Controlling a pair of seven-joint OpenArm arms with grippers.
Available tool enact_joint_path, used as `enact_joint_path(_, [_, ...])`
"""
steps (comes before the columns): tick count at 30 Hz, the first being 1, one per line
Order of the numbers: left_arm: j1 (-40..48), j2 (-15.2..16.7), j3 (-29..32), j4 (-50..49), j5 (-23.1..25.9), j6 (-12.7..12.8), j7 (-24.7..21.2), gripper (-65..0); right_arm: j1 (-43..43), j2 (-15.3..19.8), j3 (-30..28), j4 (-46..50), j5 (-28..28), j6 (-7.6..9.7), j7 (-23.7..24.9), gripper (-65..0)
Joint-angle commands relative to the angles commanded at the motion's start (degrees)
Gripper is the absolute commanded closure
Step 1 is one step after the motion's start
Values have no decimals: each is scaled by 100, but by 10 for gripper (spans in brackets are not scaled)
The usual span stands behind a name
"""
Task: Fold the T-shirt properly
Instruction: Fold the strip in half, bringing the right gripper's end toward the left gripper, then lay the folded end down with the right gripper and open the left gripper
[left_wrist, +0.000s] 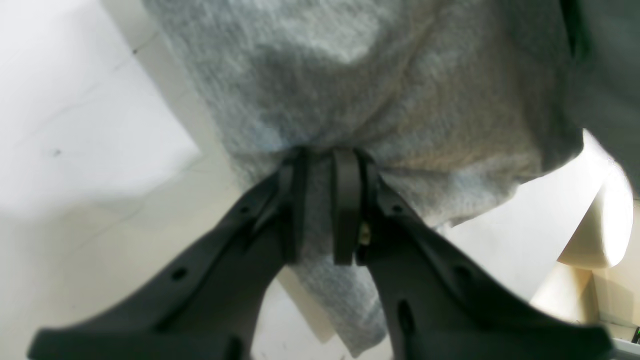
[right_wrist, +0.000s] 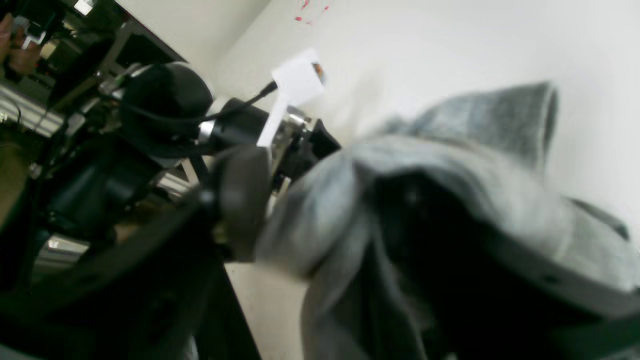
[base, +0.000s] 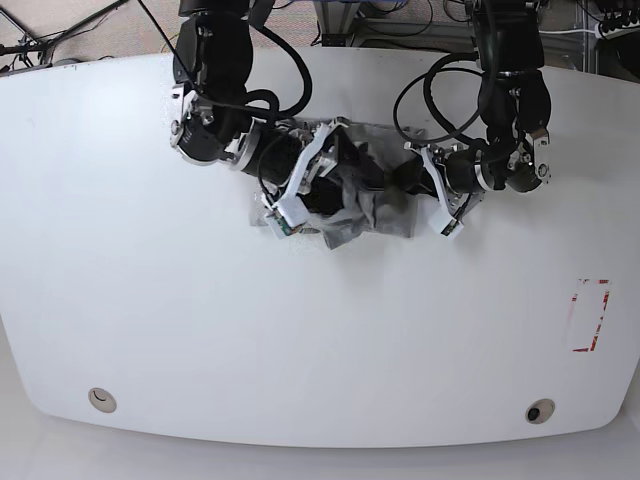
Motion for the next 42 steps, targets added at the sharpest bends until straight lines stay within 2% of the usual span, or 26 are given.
enact_joint_path(1, [0,0,0,0,-9,0,0,-82,26,0,-79,-79,-53,-132,105,-465])
enact_joint_path(3, [0,0,0,0,-9,0,0,-82,44,9,-255,-167,-62,-501,369,-503])
enact_joint_path(4, [0,0,0,0,-18,0,0,-82,35,18,-290,-149,-62,-607,422,-506])
enact_joint_path(6, [-9,0,0,9,-18,0,0,-82,26,44,-325,-105,-62,-668,422,-503])
enact_joint_path(10, [-9,-9,-9,105,-35,0,0,-82,-193,97,-316,369,-62,-659,413,-503])
enact_joint_path(16, [-62,0,-18,167,-44,0,0,-86,-369,527,-334,703,-62,-633,422,-503])
enact_joint_path(19, [-141,0,-53,167,-246,0,0,-122,-475,738,-360,686,-62,-475,422,-503])
enact_joint_path(24, [-158,-9,-668,360,-967,0,0,-144,-624,1108,-440,677,-88,-97,413,-503])
enact_joint_path(27, [-158,-70,-905,686,-1134,0,9,-144,-598,1363,-721,695,-97,-26,422,-503])
enact_joint_path(32, [-132,-563,-1029,1196,-1169,0,18,-144,-501,1732,-1284,695,-105,-62,712,-503])
enact_joint_path(37, [-132,-1002,-1055,1292,-1178,0,18,-144,-264,1749,-1459,571,-334,-70,949,-503])
enact_joint_path(42, [79,-1125,-1899,1257,-1152,0,18,-144,-105,1433,-1477,536,-1125,-62,941,-503])
